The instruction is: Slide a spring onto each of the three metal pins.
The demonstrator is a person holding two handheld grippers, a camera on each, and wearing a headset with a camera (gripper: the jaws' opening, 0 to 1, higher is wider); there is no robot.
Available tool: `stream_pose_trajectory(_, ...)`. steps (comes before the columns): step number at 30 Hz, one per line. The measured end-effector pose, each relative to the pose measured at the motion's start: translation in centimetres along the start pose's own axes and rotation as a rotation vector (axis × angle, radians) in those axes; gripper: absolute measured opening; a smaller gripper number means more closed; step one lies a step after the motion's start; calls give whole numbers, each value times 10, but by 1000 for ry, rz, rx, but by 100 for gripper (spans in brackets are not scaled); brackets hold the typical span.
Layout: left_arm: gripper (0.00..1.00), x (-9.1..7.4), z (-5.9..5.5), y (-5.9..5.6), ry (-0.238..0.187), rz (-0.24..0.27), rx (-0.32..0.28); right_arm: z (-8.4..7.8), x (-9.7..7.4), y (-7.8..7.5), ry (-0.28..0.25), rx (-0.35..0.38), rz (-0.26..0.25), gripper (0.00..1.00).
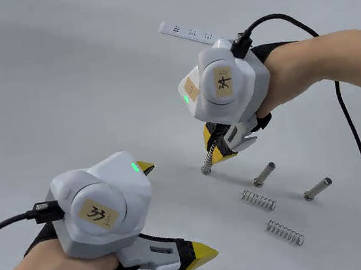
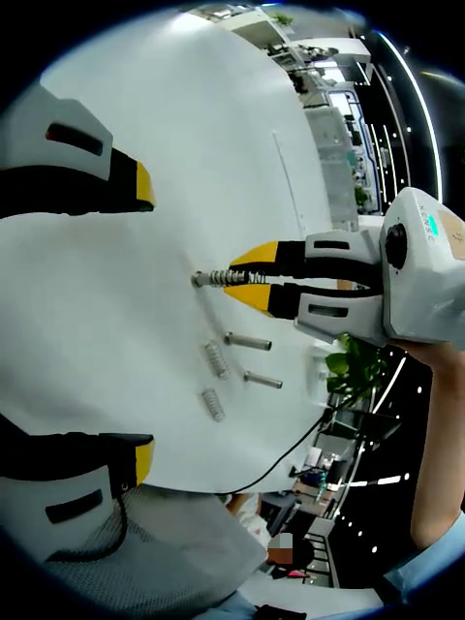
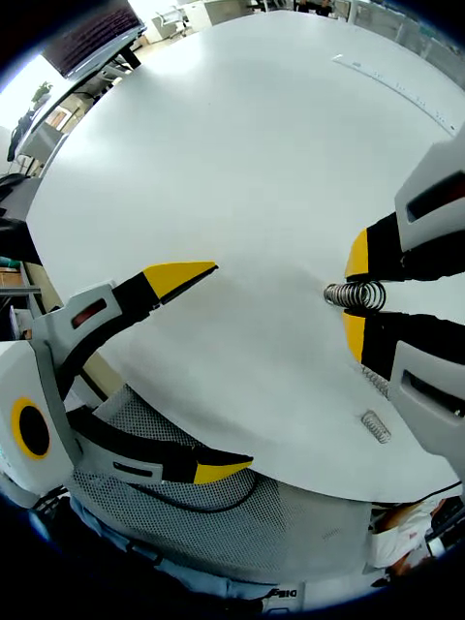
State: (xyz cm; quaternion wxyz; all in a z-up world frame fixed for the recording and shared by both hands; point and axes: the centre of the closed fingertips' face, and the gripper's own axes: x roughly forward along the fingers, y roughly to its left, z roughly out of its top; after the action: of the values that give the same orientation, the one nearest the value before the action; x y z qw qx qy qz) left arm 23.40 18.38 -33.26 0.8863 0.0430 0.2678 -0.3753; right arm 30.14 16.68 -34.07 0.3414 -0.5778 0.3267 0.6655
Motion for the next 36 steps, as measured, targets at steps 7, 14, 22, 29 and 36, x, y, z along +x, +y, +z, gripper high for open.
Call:
stream_pose_trajectory(7, 93, -1, -2, 1, 4, 3, -3, -1, 10, 0, 2, 3, 4, 8)
stream_pose_trajectory(14, 92, -1, -3, 1, 8, 3, -5, -2, 15, 1, 5, 10, 8, 8)
stream_pose_trajectory(22, 92, -1, -3, 1, 7, 0, -6, -2, 20, 1, -6, 20, 3, 8)
stream_pose_trajectory(29, 92, -1, -4, 0, 8, -1, -8, -4, 23, 0, -12, 37, -1, 16)
stream_pose_trajectory(36, 92, -1, -4, 0, 10, -4, -8, -2, 23, -2, -33, 59, -19, 43)
